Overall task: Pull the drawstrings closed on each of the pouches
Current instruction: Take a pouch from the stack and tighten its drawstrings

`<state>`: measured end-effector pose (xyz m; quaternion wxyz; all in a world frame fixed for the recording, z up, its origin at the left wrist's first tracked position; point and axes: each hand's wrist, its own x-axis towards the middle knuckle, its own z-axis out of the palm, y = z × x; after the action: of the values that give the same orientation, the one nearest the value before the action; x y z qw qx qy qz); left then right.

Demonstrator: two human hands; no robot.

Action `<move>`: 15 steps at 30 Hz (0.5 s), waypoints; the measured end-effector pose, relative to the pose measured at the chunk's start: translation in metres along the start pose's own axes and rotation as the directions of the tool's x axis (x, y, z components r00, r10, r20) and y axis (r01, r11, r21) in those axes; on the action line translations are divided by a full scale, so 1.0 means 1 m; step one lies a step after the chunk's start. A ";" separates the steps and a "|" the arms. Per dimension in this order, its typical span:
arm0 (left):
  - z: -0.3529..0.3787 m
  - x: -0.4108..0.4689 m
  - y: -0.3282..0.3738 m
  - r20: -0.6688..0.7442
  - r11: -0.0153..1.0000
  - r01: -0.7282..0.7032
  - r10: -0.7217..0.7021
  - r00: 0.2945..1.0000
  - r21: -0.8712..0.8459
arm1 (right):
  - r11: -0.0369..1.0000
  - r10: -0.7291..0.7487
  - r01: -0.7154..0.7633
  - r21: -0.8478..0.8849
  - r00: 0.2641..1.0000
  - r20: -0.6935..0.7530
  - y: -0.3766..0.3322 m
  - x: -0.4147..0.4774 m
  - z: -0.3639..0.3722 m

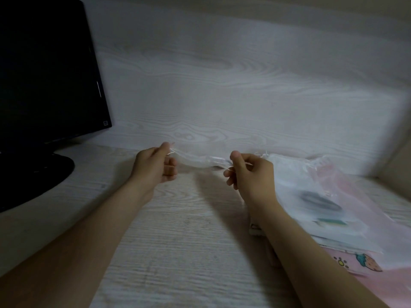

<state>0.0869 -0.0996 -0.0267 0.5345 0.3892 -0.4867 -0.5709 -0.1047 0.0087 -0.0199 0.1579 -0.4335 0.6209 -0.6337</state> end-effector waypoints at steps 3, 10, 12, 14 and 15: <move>0.002 -0.004 0.007 0.025 0.973 0.121 -0.118 0.993 -0.196 | 0.987 0.037 -0.037 0.157 0.999 0.007 -0.008 -0.005 -0.003; 0.000 -0.006 0.011 0.109 0.891 0.211 -0.182 0.977 -0.402 | 0.918 0.130 -0.138 0.371 0.990 0.048 -0.020 -0.011 -0.005; 0.000 -0.005 0.009 0.116 0.913 0.196 -0.165 0.979 -0.358 | 0.906 0.151 -0.163 0.390 0.987 0.063 -0.022 -0.011 -0.006; -0.001 -0.003 0.006 0.082 0.942 0.163 -0.145 0.986 -0.293 | 0.898 0.158 -0.184 0.401 0.983 0.097 -0.023 -0.011 -0.008; -0.001 -0.002 0.005 0.057 0.951 0.144 -0.133 0.989 -0.272 | 0.893 0.158 -0.192 0.408 0.981 0.117 -0.023 -0.010 -0.009</move>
<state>0.0894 -0.0976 -0.0223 0.5326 0.3332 -0.3841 -0.6765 -0.0974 0.0260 -0.0008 0.3282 -0.3574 0.5009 -0.7167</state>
